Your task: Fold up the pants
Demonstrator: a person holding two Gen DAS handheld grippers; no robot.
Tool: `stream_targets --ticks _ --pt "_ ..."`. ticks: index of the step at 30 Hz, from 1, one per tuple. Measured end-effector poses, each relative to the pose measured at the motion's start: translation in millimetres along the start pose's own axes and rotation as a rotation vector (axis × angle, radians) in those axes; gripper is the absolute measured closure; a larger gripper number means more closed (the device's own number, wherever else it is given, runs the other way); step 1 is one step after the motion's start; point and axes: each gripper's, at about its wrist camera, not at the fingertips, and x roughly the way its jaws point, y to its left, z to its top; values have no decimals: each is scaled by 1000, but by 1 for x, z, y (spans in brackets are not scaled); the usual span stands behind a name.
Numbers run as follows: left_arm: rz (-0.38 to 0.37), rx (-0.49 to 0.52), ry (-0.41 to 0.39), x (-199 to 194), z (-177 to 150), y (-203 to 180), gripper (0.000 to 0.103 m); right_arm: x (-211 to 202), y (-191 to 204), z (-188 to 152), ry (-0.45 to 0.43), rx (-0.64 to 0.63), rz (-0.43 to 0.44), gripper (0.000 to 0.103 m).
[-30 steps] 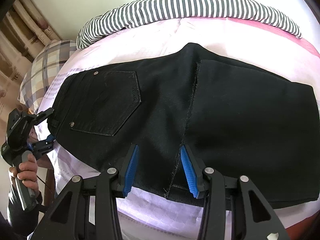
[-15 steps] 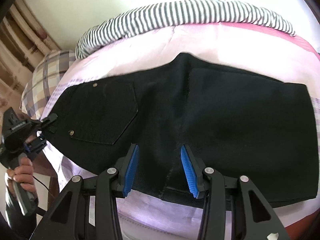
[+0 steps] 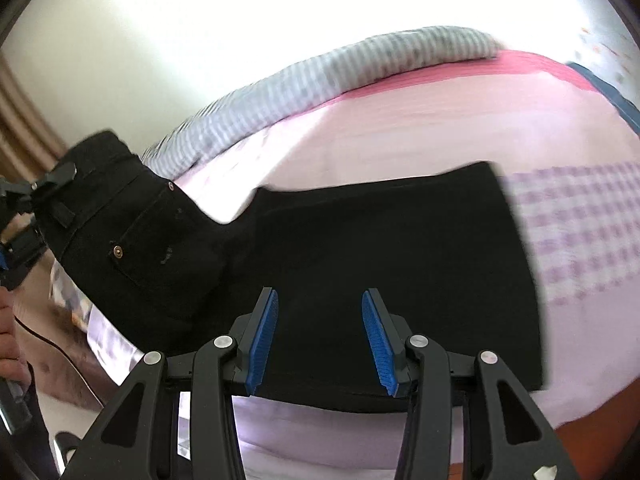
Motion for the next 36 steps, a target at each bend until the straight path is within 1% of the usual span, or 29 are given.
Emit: stream_targets --ticks 2,4,5,9,12,16,17,19,20,23,25,26,28,29,32,33,34,36 --pt "-25 57 44 25 -4 -33 85 -9 -24 -1 -14 37 -19 60" --pt "-42 123 107 58 -15 -69 85 -18 -52 -5 -24 81 -39 60" --pt "-50 144 135 71 -20 -80 85 -23 -69 -8 -31 110 -53 60" --pt "-53 225 264 138 -54 -121 85 -35 -109 -20 -40 188 -87 60" --pt "-20 272 331 177 -80 -136 85 -38 -131 -29 -37 233 -101 60" --pt "28 303 374 206 -105 -133 85 -34 -148 -32 -31 272 -99 60" --pt "31 304 380 209 -109 -131 85 -34 -153 -31 -31 278 -96 60" --pt "36 339 394 213 -116 -133 82 -32 -156 -28 -33 279 -90 60" --pt "32 349 396 216 -117 -136 78 -33 -157 -29 -35 279 -88 60" --pt "3 355 411 217 -119 -141 72 -33 -156 -25 -44 285 -66 60" --pt "-27 359 415 212 -117 -140 71 -33 -153 -23 -58 285 -10 60" --pt "-36 365 415 209 -117 -140 71 -31 -151 -22 -52 286 54 60" --pt "-59 371 408 199 -114 -138 69 -29 -141 -21 -45 272 90 60" --pt "-69 371 404 195 -112 -136 66 -27 -136 -20 -45 253 102 60" --pt "-68 374 371 175 -106 -125 63 -17 -119 -18 -20 211 158 60" --pt "-71 373 362 167 -103 -118 63 -14 -116 -18 -14 205 164 59" --pt "-63 371 356 162 -102 -112 63 -11 -111 -18 -5 195 159 55" --pt "-31 361 330 148 -98 -94 62 -5 -107 -16 6 180 142 53"
